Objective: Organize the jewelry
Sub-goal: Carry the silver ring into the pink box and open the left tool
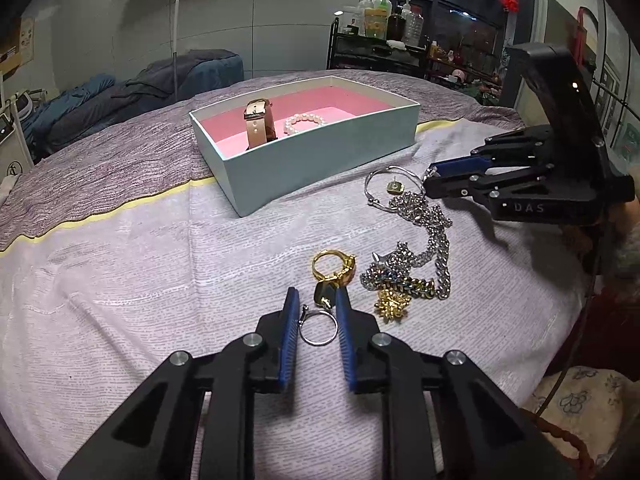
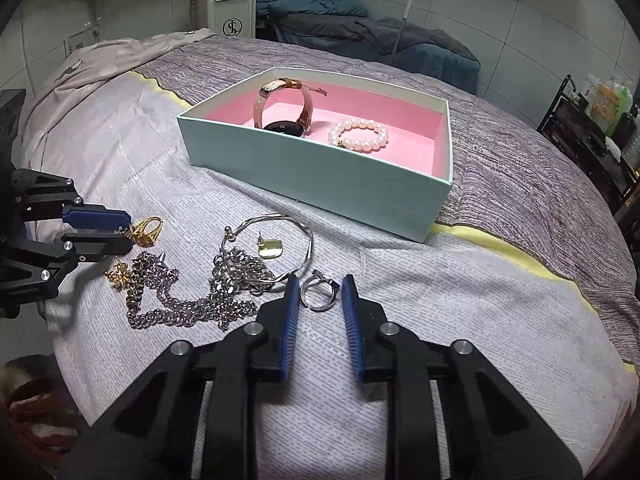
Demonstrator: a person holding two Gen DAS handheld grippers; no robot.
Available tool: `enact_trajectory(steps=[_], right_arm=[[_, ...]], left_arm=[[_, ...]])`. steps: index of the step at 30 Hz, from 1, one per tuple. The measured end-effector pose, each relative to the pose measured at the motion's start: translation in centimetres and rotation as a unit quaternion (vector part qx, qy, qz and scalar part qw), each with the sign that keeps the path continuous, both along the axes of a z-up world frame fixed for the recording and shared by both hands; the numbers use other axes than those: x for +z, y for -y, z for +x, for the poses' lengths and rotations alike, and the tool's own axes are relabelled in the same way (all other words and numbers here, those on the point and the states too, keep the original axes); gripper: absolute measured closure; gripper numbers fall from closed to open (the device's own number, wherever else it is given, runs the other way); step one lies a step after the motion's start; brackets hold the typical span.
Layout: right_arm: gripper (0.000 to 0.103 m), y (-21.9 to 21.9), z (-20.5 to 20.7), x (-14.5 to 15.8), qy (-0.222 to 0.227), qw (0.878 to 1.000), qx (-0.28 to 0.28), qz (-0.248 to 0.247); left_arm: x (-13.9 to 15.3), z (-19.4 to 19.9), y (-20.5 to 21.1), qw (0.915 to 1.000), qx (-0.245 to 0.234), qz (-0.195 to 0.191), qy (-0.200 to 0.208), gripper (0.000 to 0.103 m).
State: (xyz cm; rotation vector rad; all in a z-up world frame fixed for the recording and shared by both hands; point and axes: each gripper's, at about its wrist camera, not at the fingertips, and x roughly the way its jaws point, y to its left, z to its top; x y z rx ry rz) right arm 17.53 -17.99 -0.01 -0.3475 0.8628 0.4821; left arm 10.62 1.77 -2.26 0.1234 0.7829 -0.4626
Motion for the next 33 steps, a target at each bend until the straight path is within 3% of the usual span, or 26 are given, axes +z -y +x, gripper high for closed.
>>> enact_trajectory(steps=[4, 13, 24, 26, 27, 28, 29, 32, 33], right_arm=[[0.082, 0.3, -0.2, 0.1, -0.003, 1.000, -0.009, 0.011], [0.082, 1.2, -1.7, 1.2, 0.007, 0.999, -0.029, 0.026], [0.082, 1.0, -2.2, 3.9, 0.031, 0.997, -0.031, 0.060], [0.082, 0.8, -2.3, 3.8, 0.029, 0.998, -0.028, 0.058], [0.082, 0.9, -2.3, 3.6, 0.026, 0.998, -0.029, 0.057], [0.082, 1.0, -2.3, 3.4, 0.023, 0.998, -0.030, 0.057], [0.082, 1.2, -2.3, 3.2, 0.020, 0.998, -0.032, 0.058], [0.082, 1.4, -2.1, 3.0, 0.016, 0.997, -0.038, 0.058], [0.082, 1.4, -2.1, 3.0, 0.016, 0.997, -0.038, 0.059]], left_arm=[[0.1, 0.0, -0.2, 1.0000, 0.004, -0.003, -0.001, 0.091], [0.5, -0.5, -1.2, 0.9999, 0.013, -0.010, 0.001, 0.093], [3.6, -0.1, -1.9, 0.9991, 0.009, 0.002, 0.041, 0.093], [3.4, -0.5, -2.2, 0.9995, 0.001, -0.004, 0.031, 0.085], [3.2, -0.7, -2.2, 0.9997, -0.002, -0.007, 0.025, 0.072], [2.9, -1.0, -2.2, 0.9998, -0.003, -0.006, 0.020, 0.051], [2.4, -1.2, -2.1, 0.9999, -0.003, -0.003, 0.015, 0.042], [1.2, -1.5, -1.6, 1.0000, -0.001, 0.010, 0.002, 0.040], [0.7, -1.5, -1.5, 0.9999, 0.001, 0.016, -0.005, 0.047]])
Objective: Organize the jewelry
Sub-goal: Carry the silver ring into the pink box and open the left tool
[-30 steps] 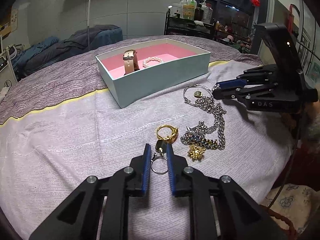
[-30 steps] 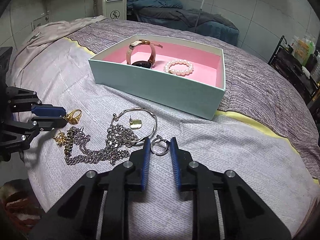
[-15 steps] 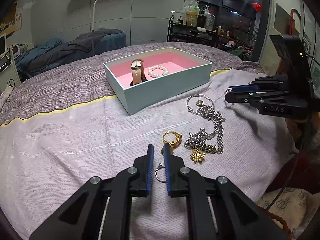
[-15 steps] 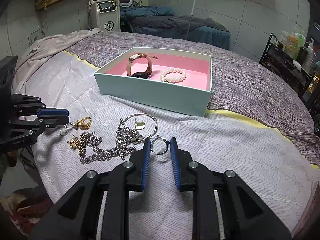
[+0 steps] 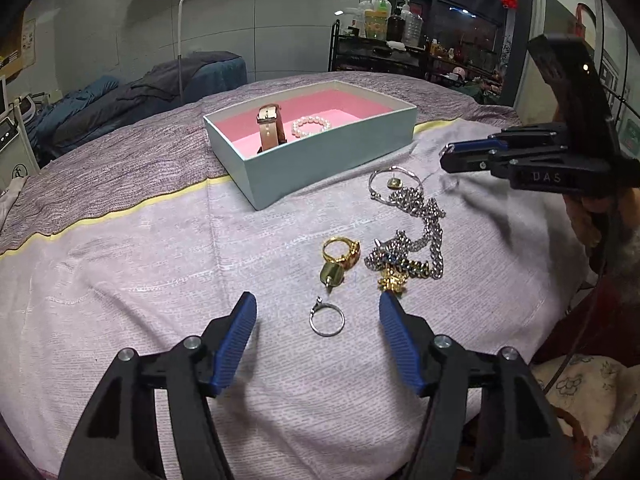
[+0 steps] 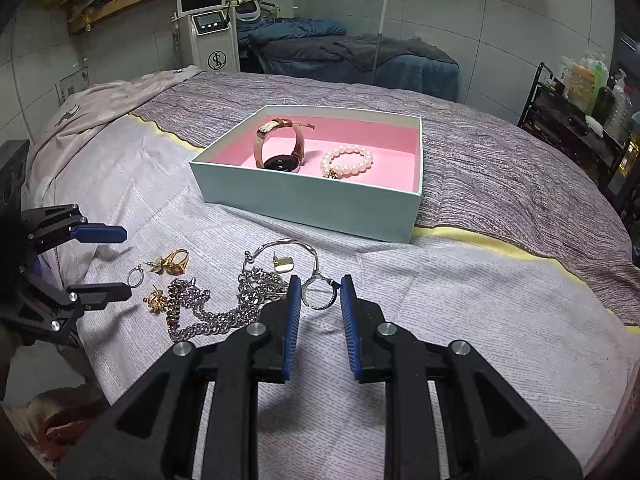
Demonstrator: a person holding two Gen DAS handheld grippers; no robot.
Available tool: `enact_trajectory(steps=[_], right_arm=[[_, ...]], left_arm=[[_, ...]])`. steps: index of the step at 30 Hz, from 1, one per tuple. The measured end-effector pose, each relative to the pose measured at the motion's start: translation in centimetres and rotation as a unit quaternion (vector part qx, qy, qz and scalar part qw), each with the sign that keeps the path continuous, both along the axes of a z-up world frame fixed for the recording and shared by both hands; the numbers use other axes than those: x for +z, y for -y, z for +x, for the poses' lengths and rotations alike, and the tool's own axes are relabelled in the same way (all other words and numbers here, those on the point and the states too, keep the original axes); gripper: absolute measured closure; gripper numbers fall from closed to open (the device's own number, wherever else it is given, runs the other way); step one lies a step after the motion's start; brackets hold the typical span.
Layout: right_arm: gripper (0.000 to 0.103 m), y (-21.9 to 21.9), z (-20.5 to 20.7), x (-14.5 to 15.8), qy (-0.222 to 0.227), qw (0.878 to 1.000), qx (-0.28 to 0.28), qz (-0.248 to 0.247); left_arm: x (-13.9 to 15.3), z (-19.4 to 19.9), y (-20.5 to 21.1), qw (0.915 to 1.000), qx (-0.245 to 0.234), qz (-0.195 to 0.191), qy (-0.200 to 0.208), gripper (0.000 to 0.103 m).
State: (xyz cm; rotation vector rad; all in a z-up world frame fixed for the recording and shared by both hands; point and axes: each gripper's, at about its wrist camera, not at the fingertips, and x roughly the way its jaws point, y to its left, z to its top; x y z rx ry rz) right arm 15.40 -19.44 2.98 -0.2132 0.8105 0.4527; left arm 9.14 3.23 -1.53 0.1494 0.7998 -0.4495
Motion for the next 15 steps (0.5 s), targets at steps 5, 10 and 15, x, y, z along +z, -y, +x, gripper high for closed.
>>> enact_trajectory(steps=[5, 10, 15], right_arm=[[0.082, 0.0, 0.1, 0.2, 0.003, 1.000, -0.001, 0.000], [0.082, -0.2, 0.1, 0.6, 0.005, 1.000, -0.002, 0.012], [0.082, -0.6, 0.3, 2.2, 0.024, 0.999, 0.004, 0.028]], left_arm=[[-0.7, -0.4, 0.9, 0.9998, -0.012, 0.014, -0.003, 0.073], [0.6, 0.3, 1.0, 0.9998, 0.004, 0.014, 0.015, 0.085], [4.5, 1.5, 1.4, 0.9973, 0.004, -0.003, 0.073, 0.085]])
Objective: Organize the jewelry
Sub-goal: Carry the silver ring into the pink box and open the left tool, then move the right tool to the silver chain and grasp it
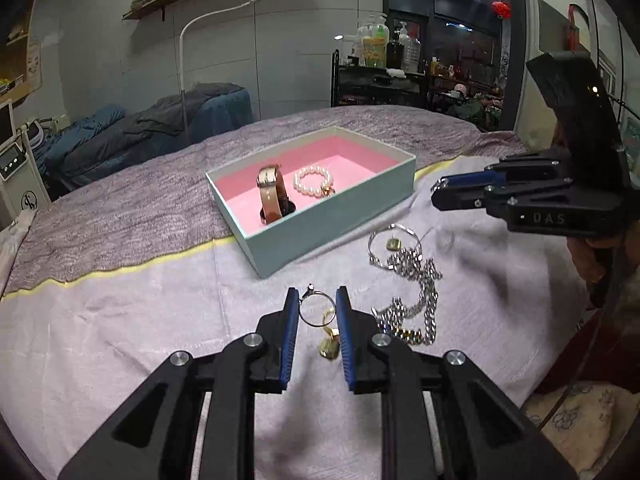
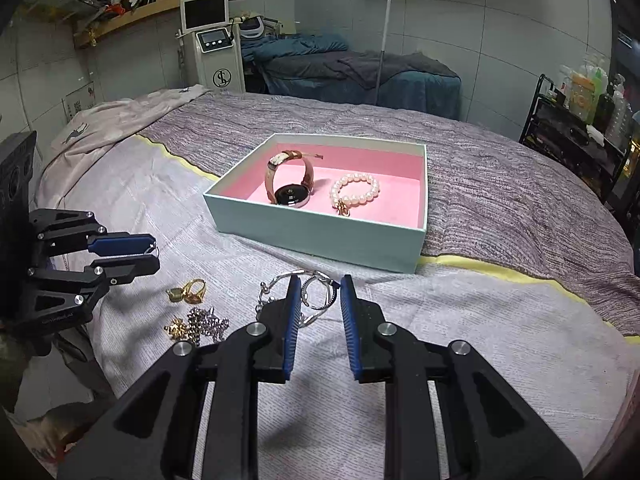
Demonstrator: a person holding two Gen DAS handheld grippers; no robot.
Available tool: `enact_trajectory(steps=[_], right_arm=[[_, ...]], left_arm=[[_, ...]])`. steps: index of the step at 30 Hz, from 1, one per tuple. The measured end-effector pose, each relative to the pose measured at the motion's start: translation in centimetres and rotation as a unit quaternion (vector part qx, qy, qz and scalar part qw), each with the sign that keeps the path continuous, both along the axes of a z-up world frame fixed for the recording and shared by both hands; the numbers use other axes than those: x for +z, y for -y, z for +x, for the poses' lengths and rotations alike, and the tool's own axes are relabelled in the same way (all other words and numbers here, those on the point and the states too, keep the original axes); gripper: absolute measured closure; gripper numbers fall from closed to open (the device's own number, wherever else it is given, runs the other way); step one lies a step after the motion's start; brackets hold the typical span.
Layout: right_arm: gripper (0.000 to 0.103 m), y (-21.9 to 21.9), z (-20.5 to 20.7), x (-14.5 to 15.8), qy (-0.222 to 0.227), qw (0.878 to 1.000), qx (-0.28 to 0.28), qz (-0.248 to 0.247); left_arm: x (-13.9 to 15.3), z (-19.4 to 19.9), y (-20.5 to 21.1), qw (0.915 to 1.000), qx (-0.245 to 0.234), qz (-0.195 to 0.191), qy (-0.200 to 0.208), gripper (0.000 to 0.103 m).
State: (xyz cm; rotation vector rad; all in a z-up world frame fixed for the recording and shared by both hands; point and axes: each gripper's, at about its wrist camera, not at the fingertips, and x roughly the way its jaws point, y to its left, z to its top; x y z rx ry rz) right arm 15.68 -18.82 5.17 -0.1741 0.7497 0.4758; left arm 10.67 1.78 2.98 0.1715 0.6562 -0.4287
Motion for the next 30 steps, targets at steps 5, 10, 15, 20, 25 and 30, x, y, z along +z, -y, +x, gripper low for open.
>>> enact_trajectory(steps=[5, 10, 15, 20, 25, 30], right_arm=[[0.082, -0.9, 2.2, 1.8, 0.016, 1.000, 0.002, 0.017], [0.082, -1.8, 5.2, 2.3, 0.017, 1.000, -0.007, 0.011], [0.082, -2.1, 7.8, 1.3, 0.002, 1.000, -0.021, 0.006], [0.082, -2.1, 8.9, 0.3, -0.005, 1.000, -0.030, -0.003], [0.082, -2.1, 9.3, -0.1, 0.000, 0.999, -0.033, -0.011], [0.060, -2.0, 9.5, -0.3, 0.010, 0.999, -0.039, -0.018]], left_arm=[[2.3, 3.6, 0.6, 0.9994, 0.002, -0.021, 0.028, 0.085], [2.9, 7.4, 0.6, 0.9990, 0.005, -0.040, 0.018, 0.085], [2.5, 10.3, 1.1, 0.9994, 0.005, -0.032, 0.005, 0.085], [1.4, 11.7, 1.7, 0.9997, 0.006, -0.022, -0.007, 0.084], [0.8, 12.0, 2.3, 1.0000, 0.002, -0.006, -0.007, 0.084], [0.7, 12.0, 2.3, 1.0000, 0.005, 0.000, 0.001, 0.058]])
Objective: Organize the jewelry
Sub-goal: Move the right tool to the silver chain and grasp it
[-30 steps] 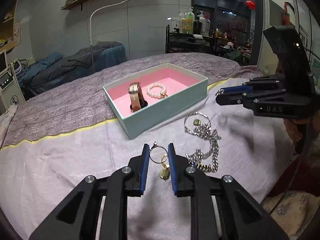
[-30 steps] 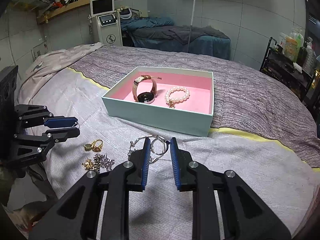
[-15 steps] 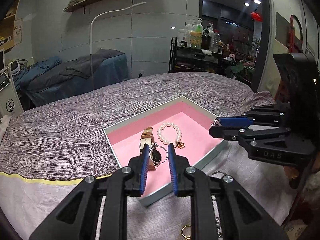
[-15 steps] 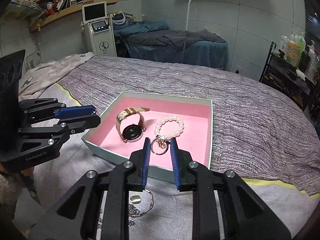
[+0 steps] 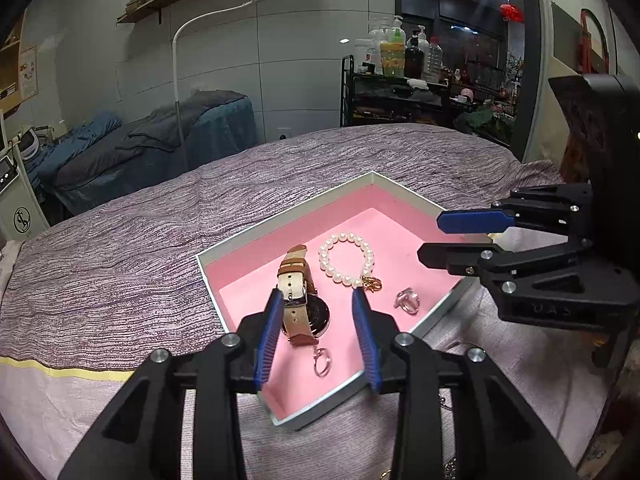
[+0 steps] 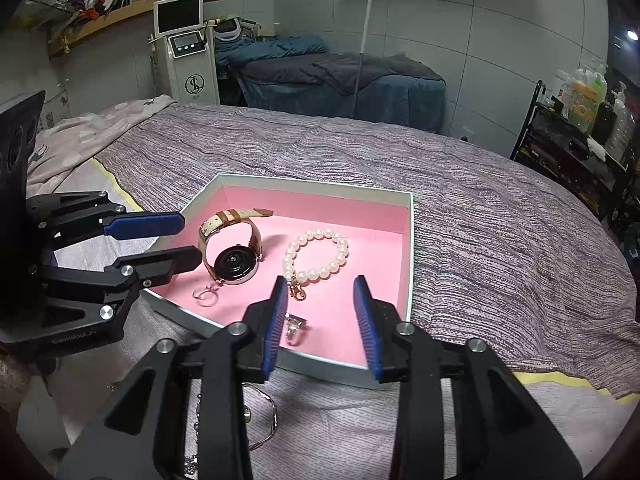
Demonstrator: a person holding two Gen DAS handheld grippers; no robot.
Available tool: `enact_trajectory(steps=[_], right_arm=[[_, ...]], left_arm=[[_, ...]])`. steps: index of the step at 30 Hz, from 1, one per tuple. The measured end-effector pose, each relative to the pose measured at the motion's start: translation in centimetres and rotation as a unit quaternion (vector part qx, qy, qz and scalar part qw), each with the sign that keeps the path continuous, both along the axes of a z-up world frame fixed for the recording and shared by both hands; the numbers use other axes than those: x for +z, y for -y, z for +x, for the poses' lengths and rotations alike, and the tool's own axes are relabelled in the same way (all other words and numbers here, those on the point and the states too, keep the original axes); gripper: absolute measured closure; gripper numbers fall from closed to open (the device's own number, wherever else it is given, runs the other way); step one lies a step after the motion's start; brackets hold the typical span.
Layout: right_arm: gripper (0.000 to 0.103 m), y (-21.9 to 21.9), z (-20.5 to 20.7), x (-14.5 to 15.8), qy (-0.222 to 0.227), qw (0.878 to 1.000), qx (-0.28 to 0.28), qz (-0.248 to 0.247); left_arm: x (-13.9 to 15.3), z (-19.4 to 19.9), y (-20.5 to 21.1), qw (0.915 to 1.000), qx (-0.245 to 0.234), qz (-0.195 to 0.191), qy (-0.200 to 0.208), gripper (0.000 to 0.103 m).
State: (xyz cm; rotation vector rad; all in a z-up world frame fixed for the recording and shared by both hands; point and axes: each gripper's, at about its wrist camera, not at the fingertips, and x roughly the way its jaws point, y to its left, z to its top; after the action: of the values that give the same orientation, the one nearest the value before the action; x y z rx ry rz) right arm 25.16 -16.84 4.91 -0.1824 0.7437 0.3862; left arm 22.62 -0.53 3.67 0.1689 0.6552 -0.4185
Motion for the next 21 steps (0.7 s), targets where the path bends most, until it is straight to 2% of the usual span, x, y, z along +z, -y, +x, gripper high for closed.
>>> enact_trajectory(steps=[2, 3, 4, 5, 6, 7, 10, 14, 21], right_arm=[[0.060, 0.1, -0.1, 0.1, 0.007, 1.000, -0.005, -0.003], [0.058, 0.1, -0.2, 0.2, 0.010, 1.000, -0.005, -0.003], [0.051, 0.3, -0.2, 0.3, 0.013, 1.000, -0.006, -0.003], [0.043, 0.4, -0.4, 0.3, 0.016, 1.000, -0.008, -0.005], [0.040, 0.5, -0.6, 0.4, 0.021, 1.000, -0.011, -0.006], [0.035, 0.6, -0.9, 0.5, 0.025, 1.000, -0.013, -0.005], [0.035, 1.4, -1.7, 0.8, 0.025, 0.999, -0.021, 0.004], [0.028, 2.3, -3.3, 1.1, 0.023, 0.999, -0.029, 0.015], [0.028, 2.4, -6.4, 0.9, 0.013, 1.000, -0.017, 0.005]], left_arm=[[0.2, -0.3, -0.1, 1.0000, -0.002, 0.000, 0.006, 0.050], [0.3, -0.4, -0.1, 1.0000, -0.003, 0.000, 0.009, 0.043], [0.5, -0.6, -0.2, 0.9999, -0.001, 0.001, 0.014, 0.031], [0.6, -0.8, -0.2, 0.9998, 0.004, 0.003, 0.022, 0.025], [0.7, -1.2, -0.5, 0.9995, 0.010, 0.004, 0.029, 0.015], [0.9, -1.5, -0.8, 0.9993, 0.015, 0.001, 0.034, 0.010], [0.9, -2.5, -1.7, 0.9991, 0.024, -0.011, 0.033, 0.007], [0.4, -4.2, -2.8, 0.9988, 0.035, -0.012, 0.033, 0.006], [-1.1, -7.2, -4.5, 0.9981, 0.050, -0.032, 0.016, 0.006]])
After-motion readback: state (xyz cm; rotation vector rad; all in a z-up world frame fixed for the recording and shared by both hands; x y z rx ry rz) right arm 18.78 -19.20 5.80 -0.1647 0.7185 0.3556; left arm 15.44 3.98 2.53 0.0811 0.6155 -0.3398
